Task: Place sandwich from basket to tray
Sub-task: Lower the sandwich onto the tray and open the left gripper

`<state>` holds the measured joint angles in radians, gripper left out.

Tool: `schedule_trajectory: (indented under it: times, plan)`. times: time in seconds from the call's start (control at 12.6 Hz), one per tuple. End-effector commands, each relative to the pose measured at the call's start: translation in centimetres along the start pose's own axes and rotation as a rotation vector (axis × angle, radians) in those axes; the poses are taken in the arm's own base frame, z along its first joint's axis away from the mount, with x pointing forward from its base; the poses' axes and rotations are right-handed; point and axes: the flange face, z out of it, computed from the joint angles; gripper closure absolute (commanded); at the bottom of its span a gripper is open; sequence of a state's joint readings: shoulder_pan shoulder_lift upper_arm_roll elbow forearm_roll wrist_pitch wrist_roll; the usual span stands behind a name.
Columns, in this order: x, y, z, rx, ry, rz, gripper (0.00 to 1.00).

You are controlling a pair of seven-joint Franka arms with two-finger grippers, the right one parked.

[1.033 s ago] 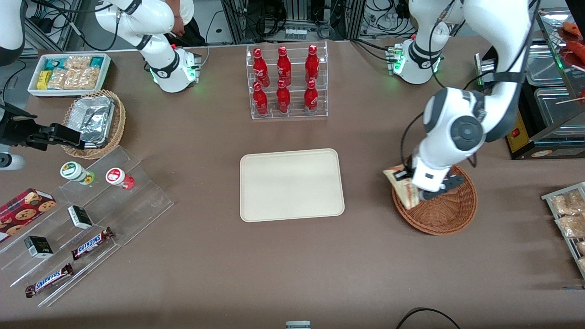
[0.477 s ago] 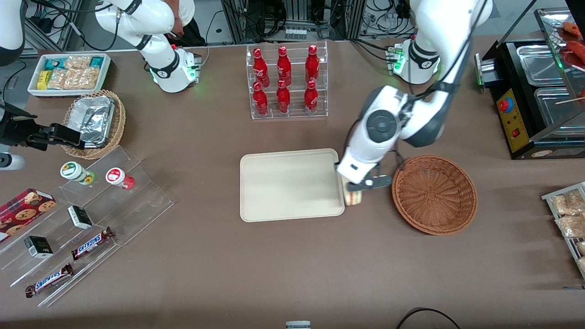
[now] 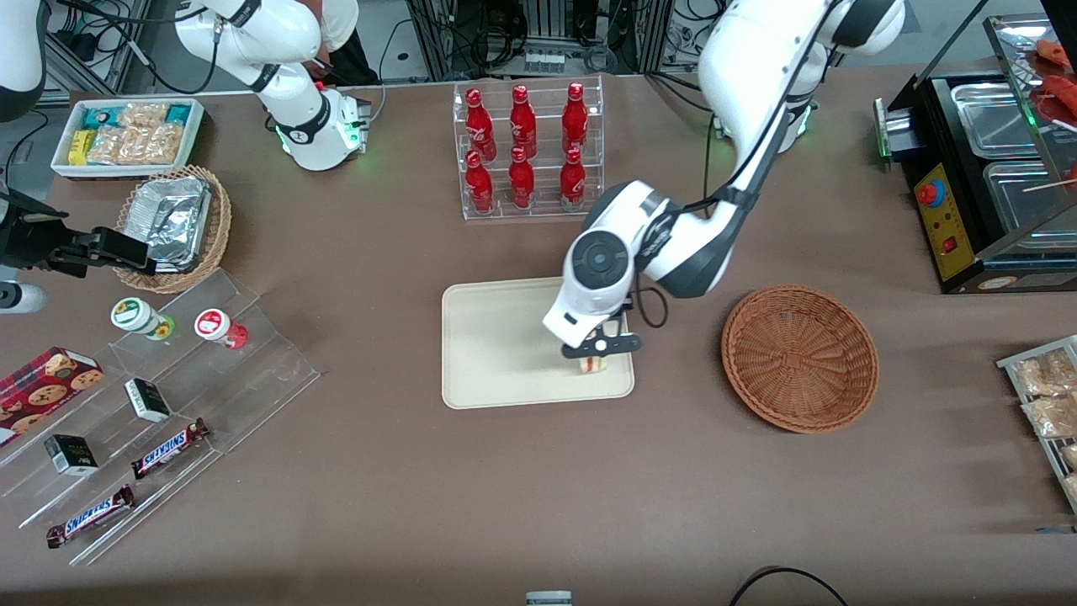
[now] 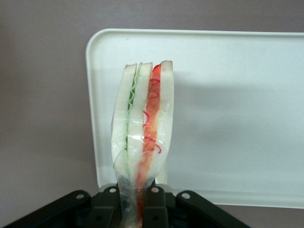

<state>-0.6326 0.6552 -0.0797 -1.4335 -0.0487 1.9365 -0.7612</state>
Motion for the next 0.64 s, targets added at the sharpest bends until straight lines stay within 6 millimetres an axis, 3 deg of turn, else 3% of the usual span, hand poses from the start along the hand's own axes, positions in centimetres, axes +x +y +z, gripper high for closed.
schedule_trajectory:
  times: [0.0,0.32,0.56]
  plan:
    - [0.8,2.7,0.4,0.006,0.008,-0.003,1.0]
    - [1.2,4.6,1.0,-0.027,0.006,-0.016,1.0]
    - [0.7,6.4,2.5,-0.034,-0.005,-0.044,1.0]
